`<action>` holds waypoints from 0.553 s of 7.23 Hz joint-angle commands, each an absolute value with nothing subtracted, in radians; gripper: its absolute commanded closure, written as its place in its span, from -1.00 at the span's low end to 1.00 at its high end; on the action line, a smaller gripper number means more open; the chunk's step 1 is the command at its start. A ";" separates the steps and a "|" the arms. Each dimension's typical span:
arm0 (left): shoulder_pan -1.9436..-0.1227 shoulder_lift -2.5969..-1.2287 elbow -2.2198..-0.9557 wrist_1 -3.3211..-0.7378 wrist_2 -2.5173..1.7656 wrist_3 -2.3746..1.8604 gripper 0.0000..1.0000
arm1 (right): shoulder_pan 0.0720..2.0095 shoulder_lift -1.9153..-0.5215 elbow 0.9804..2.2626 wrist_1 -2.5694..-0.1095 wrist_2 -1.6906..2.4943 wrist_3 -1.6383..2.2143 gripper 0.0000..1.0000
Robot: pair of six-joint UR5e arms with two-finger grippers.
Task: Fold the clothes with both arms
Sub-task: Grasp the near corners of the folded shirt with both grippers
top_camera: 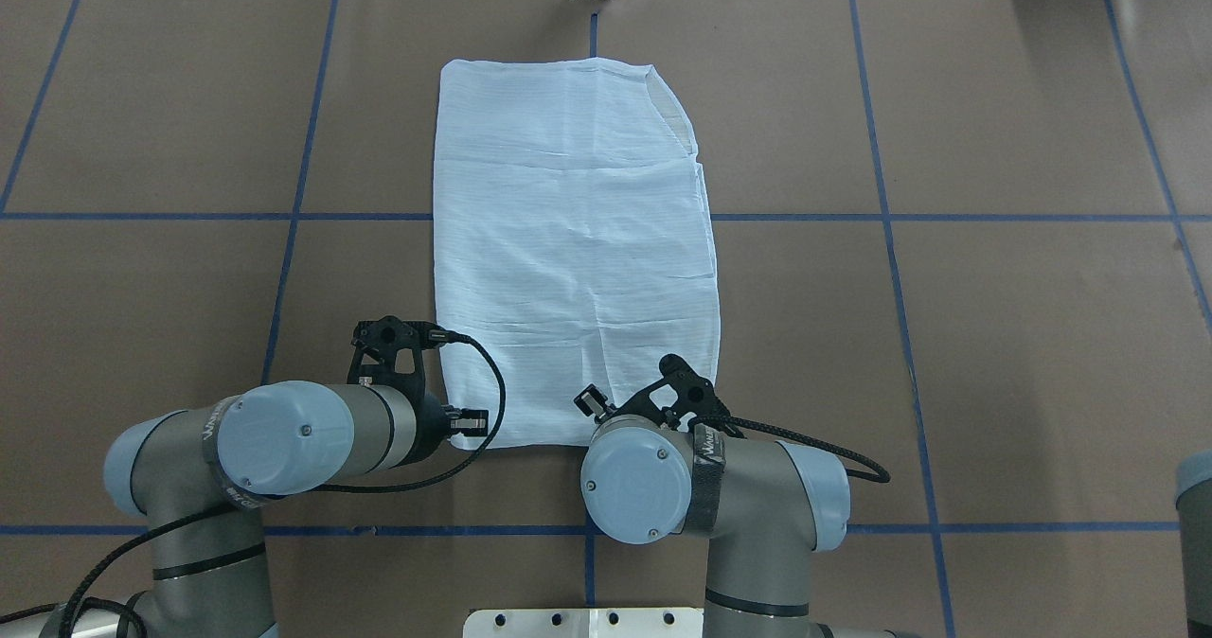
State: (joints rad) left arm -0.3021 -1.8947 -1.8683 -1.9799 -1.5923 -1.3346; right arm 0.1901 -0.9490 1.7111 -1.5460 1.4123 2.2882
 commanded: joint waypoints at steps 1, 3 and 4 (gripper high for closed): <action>-0.302 -1.894 -1.868 -1.980 -1.592 -1.335 1.00 | 0.190 -0.948 1.710 -1.542 1.390 2.295 1.00; -0.301 -1.894 -1.868 -1.980 -1.592 -1.335 1.00 | 0.192 -0.946 1.712 -1.542 1.388 2.295 1.00; -0.301 -1.896 -1.868 -1.979 -1.592 -1.335 1.00 | 0.193 -0.948 1.716 -1.542 1.379 2.293 1.00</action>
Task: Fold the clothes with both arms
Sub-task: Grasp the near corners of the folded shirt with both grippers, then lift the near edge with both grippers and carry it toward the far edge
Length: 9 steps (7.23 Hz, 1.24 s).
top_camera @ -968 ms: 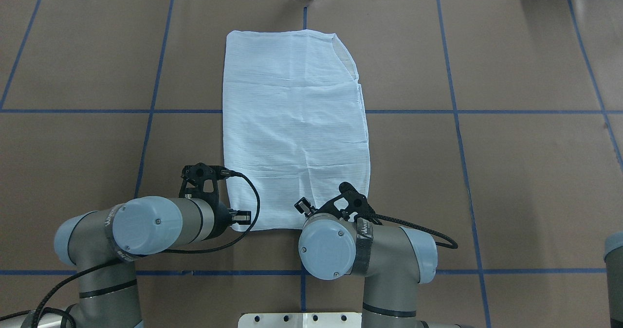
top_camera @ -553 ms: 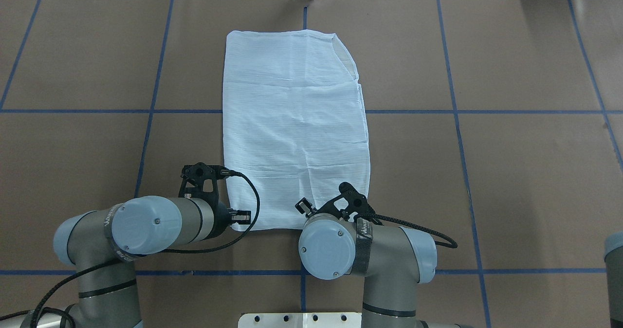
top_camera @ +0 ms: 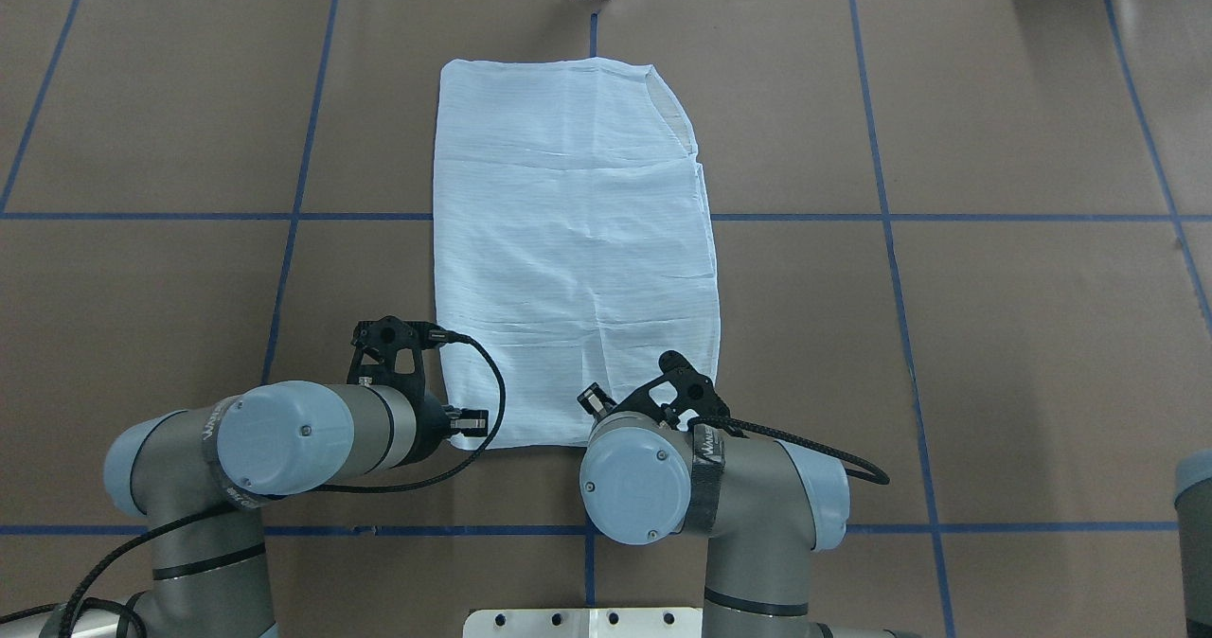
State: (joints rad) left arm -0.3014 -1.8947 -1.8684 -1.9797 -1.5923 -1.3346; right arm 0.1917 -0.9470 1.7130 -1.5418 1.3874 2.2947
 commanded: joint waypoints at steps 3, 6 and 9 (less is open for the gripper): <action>-0.302 -1.898 -1.954 -1.976 -1.606 -1.332 1.00 | 0.206 -1.013 1.877 -1.568 1.382 2.281 1.00; -0.260 -1.899 -2.258 -1.721 -1.644 -1.367 1.00 | 0.125 -1.037 2.212 -1.874 1.359 2.295 1.00; -0.255 -1.966 -2.447 -1.487 -1.690 -1.379 1.00 | 0.115 -0.985 2.342 -2.039 1.358 2.289 1.00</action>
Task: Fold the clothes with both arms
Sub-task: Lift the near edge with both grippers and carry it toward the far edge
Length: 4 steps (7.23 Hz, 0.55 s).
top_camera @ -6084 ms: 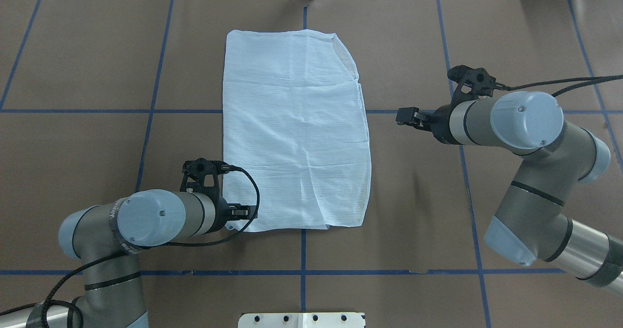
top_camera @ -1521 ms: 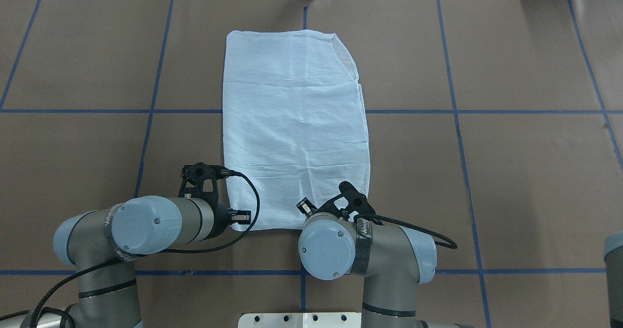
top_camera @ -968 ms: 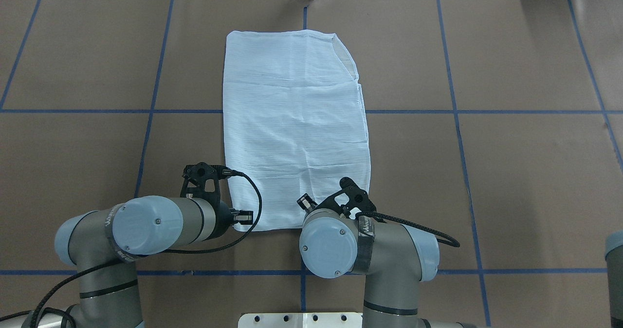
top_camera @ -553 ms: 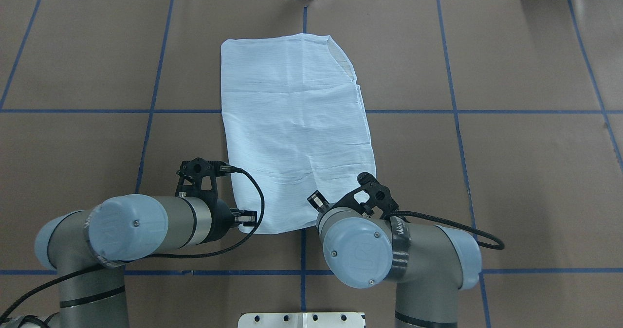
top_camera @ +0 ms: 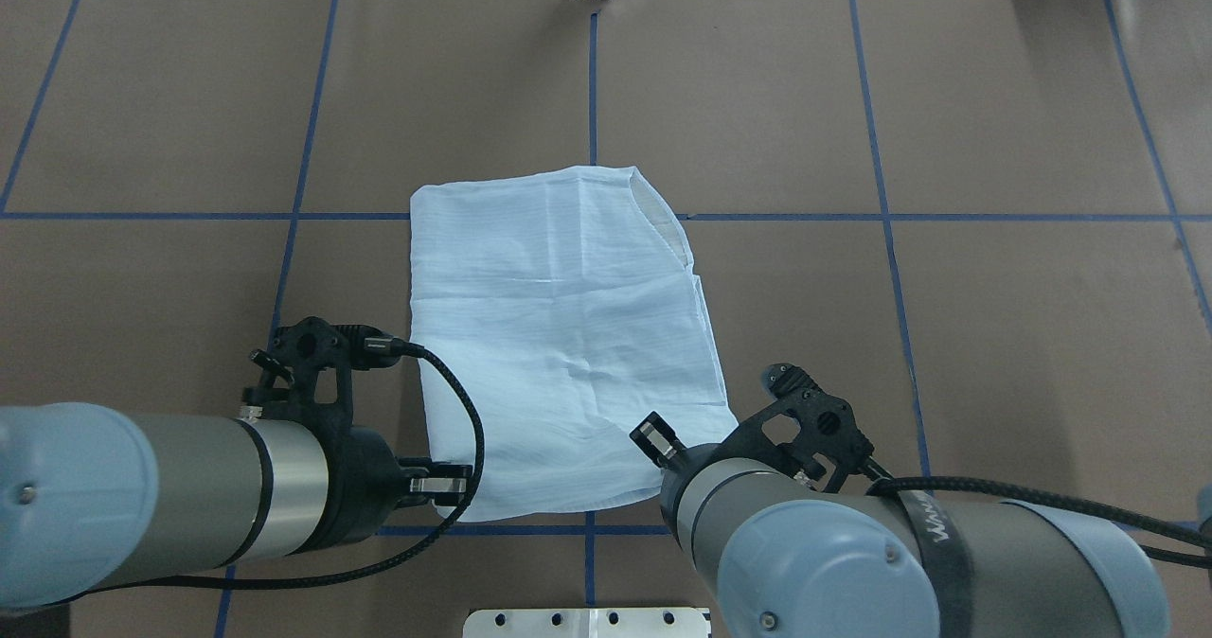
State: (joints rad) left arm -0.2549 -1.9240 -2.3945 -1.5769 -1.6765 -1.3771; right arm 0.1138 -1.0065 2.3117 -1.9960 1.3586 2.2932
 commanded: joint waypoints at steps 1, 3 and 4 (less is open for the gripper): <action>-0.267 -2.008 -2.422 -1.448 -1.689 -1.370 1.00 | 0.126 -0.959 2.303 -2.034 1.338 2.264 1.00; -0.323 -2.011 -2.291 -1.454 -1.671 -1.364 1.00 | 0.179 -0.881 2.124 -1.963 1.272 2.194 1.00; -0.365 -2.011 -2.251 -1.456 -1.669 -1.317 1.00 | 0.202 -0.874 2.032 -1.868 1.255 2.163 1.00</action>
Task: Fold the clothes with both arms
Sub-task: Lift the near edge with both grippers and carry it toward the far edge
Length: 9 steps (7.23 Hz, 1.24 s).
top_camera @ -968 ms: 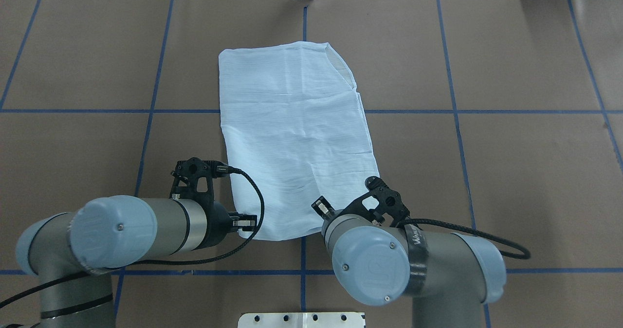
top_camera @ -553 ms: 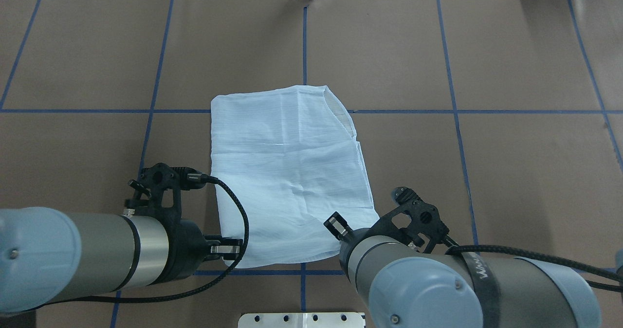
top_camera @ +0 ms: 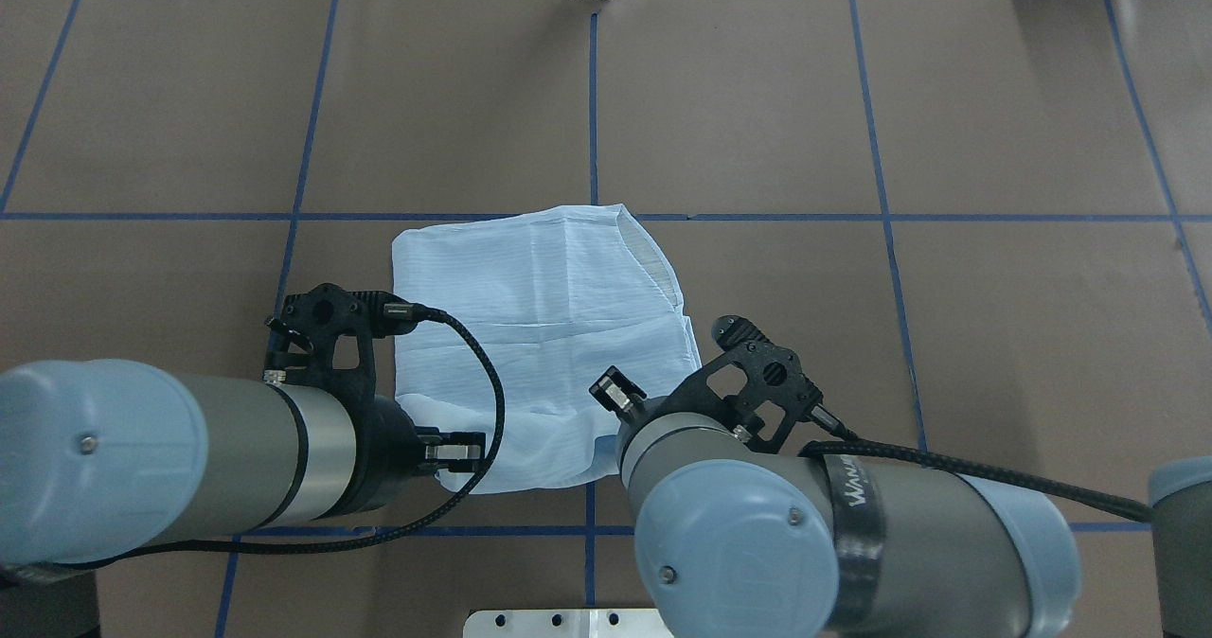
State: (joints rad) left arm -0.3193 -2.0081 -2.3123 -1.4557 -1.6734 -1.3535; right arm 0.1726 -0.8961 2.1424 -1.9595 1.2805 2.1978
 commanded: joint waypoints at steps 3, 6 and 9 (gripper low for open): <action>-0.492 -2.025 -2.110 -1.495 -1.661 -1.252 1.00 | 0.277 -0.824 1.835 -1.717 1.247 2.050 1.00; -0.537 -2.031 -1.857 -1.725 -1.592 -1.236 1.00 | 0.314 -0.763 1.630 -1.584 1.232 1.990 1.00; -0.563 -2.042 -1.692 -1.877 -1.592 -1.198 1.00 | 0.365 -0.694 1.427 -1.455 1.229 1.944 1.00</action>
State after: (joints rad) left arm -0.5575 -2.0400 -1.7585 -1.8108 -1.5930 -1.2040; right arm 0.3484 -0.7236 1.5076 -1.5038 1.2306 1.9574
